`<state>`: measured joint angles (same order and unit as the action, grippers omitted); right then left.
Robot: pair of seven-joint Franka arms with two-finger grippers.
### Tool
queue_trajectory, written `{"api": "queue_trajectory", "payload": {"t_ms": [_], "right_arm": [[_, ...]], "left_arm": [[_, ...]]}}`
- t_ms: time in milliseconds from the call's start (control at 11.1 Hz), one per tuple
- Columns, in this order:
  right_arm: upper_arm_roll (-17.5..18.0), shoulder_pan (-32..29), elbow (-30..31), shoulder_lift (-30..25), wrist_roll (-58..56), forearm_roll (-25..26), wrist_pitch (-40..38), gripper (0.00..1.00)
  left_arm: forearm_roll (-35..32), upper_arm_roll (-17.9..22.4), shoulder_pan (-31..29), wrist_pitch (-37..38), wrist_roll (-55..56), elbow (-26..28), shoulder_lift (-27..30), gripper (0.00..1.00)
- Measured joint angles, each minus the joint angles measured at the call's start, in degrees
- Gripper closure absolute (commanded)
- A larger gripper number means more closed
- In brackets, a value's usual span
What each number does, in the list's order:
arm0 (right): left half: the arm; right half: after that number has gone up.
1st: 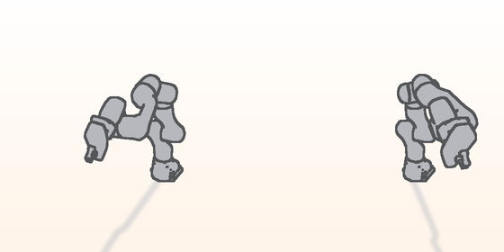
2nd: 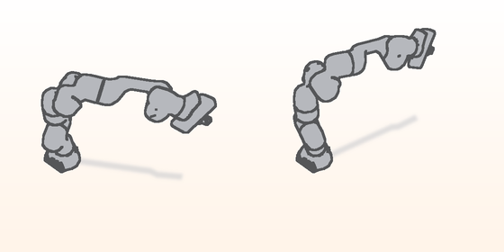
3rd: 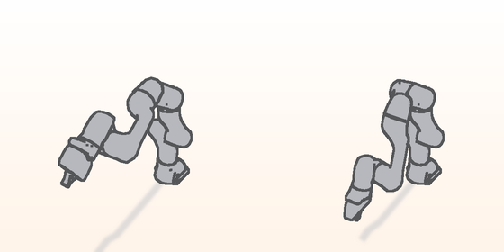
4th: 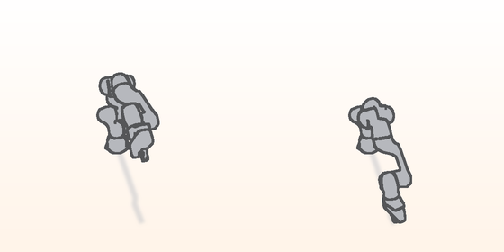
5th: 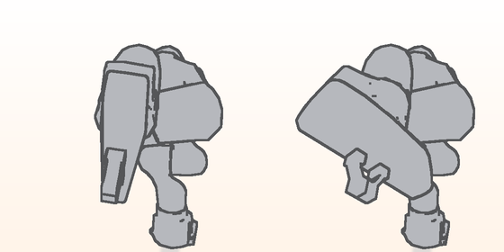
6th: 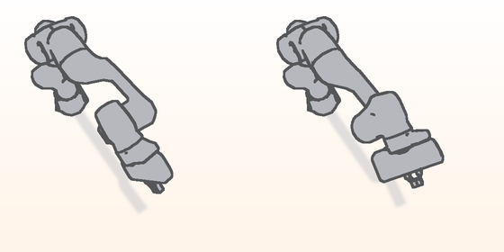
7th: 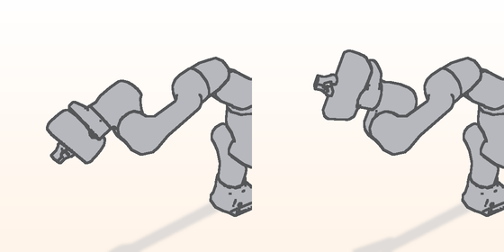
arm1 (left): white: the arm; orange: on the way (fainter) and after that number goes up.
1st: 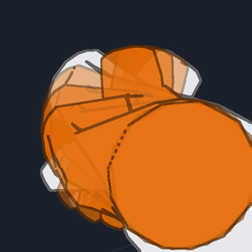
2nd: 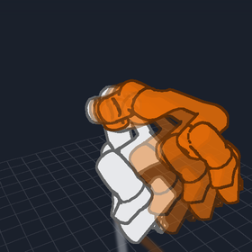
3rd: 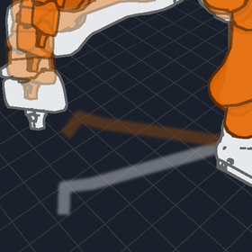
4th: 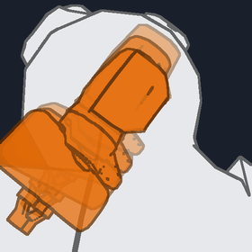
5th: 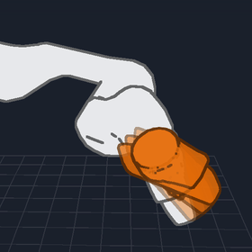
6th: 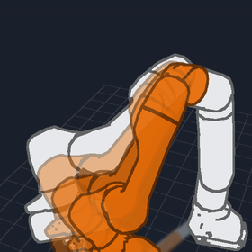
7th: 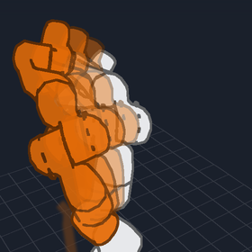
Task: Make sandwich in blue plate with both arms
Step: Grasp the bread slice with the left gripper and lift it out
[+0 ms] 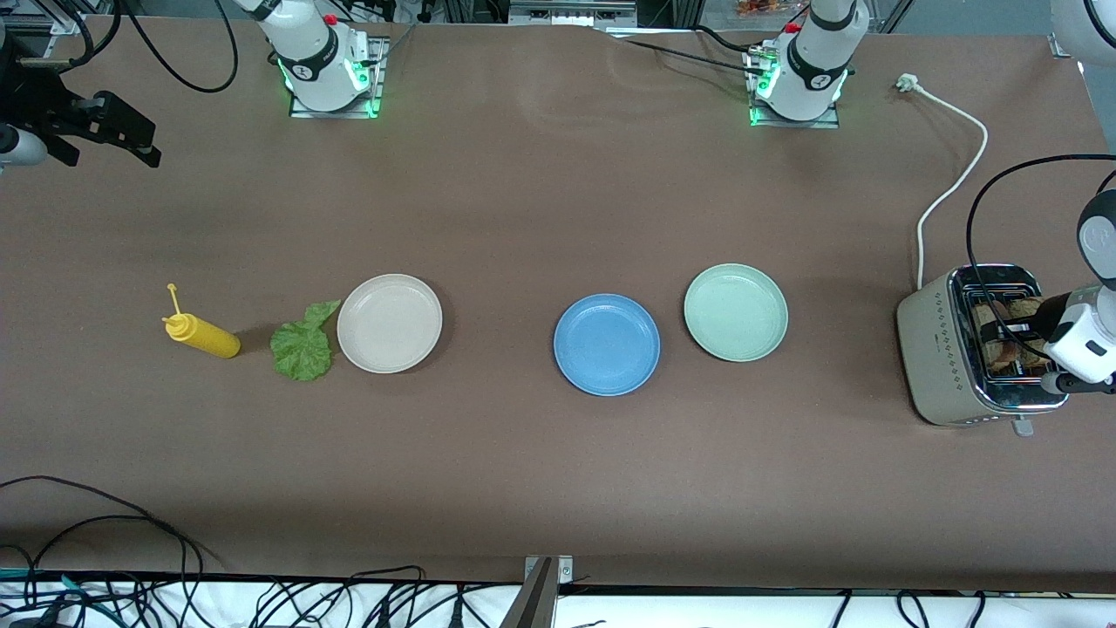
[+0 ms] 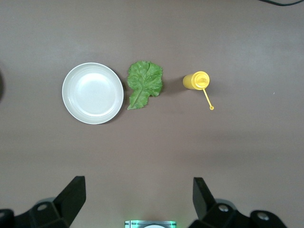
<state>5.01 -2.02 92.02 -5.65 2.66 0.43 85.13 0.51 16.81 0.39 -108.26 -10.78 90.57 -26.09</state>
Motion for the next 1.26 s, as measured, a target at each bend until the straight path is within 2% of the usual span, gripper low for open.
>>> {"api": "queue_trajectory", "payload": {"t_ms": [539,899,1258], "right_arm": [[0.00,0.00,0.00,0.00,0.00,0.00,0.00,0.00],[0.00,0.00,0.00,0.01,0.00,0.00,-0.03,0.00],[0.00,0.00,0.00,0.03,0.00,0.00,-0.04,0.00]], "left_arm": [[0.00,-0.01,-0.05,0.00,0.05,-0.31,0.02,1.00],[0.00,-0.02,0.30,0.40,0.05,-2.80,0.46,1.00],[0.00,-0.07,0.78,2.15,0.01,-4.36,4.58,1.00]]}}
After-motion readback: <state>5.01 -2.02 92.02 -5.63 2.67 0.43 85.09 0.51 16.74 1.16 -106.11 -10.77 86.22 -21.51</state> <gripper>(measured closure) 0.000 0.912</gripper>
